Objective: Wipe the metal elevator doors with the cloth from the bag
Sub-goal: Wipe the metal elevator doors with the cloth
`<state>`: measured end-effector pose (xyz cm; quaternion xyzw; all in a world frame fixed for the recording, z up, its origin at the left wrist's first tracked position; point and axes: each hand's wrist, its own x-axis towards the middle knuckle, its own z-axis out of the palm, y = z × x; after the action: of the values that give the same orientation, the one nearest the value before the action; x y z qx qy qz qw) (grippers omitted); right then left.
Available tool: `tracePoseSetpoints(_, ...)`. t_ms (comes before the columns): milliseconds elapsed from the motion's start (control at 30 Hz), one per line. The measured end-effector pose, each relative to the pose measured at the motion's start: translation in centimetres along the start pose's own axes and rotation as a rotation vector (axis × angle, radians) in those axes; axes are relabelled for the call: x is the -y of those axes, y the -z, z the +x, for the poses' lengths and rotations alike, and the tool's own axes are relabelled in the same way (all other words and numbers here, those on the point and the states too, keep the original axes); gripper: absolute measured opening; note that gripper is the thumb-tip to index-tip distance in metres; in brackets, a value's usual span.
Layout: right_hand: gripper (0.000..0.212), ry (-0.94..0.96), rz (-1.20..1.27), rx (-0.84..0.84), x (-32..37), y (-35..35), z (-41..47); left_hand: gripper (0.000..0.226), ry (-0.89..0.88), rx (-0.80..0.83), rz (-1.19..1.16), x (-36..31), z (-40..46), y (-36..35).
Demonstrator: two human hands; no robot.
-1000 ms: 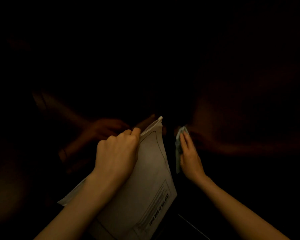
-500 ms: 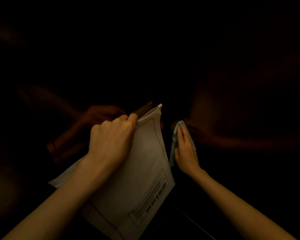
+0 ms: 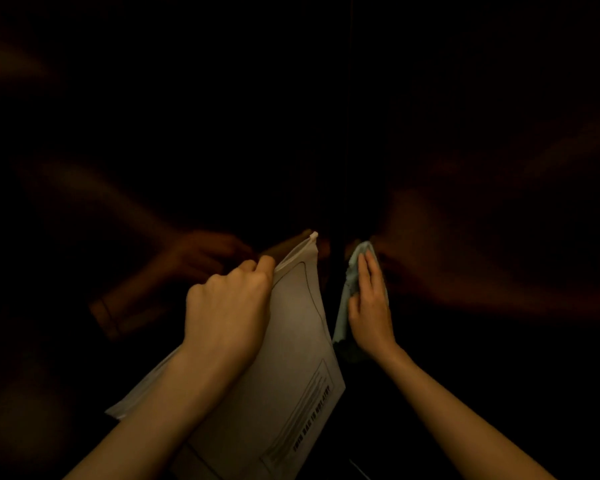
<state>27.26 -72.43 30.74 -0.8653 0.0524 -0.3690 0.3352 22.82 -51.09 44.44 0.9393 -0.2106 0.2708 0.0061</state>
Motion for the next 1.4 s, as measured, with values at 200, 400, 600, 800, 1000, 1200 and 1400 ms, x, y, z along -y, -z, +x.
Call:
tracePoseSetpoints(200, 0.074, -0.228, 0.020, 0.276, -2.7, 0.2, -3.9, 0.018, -0.046, 0.120, 0.021, -0.3, 3.0, 3.0)
tracePoseSetpoints(400, 0.061, -0.379, 0.258, 0.000, 3.5, 1.3, 1.4, 0.015, -0.075, 0.160, 0.023, 0.5, 4.2, 4.5)
tracePoseSetpoints(600, 0.063, -0.474, 0.355, 0.009, 3.9, 0.1, -0.3, 0.016, -0.073, 0.188, 0.032, 1.0, 3.2, 4.4)
tracePoseSetpoints(800, 0.052, -0.572, 0.279, 0.085, 5.6, 1.5, 1.0, 0.017, -0.077, 0.192, 0.037, 2.0, 4.8, 6.8)
tracePoseSetpoints(1000, 0.051, -0.593, 0.289, -0.033, 9.3, 3.4, 4.9, 0.013, -0.067, 0.164, 0.034, 1.8, 5.0, 8.5)
tracePoseSetpoints(1200, 0.051, -0.394, 0.407, -0.168, 15.4, 7.5, 10.7, 0.013, -0.082, 0.059, 0.033, 2.6, 9.1, 15.2)
tracePoseSetpoints(1400, 0.067, -0.259, 0.392, -0.073, 16.5, 8.7, 12.5, 0.016, -0.080, 0.029, 0.050, 3.8, 10.8, 19.5)
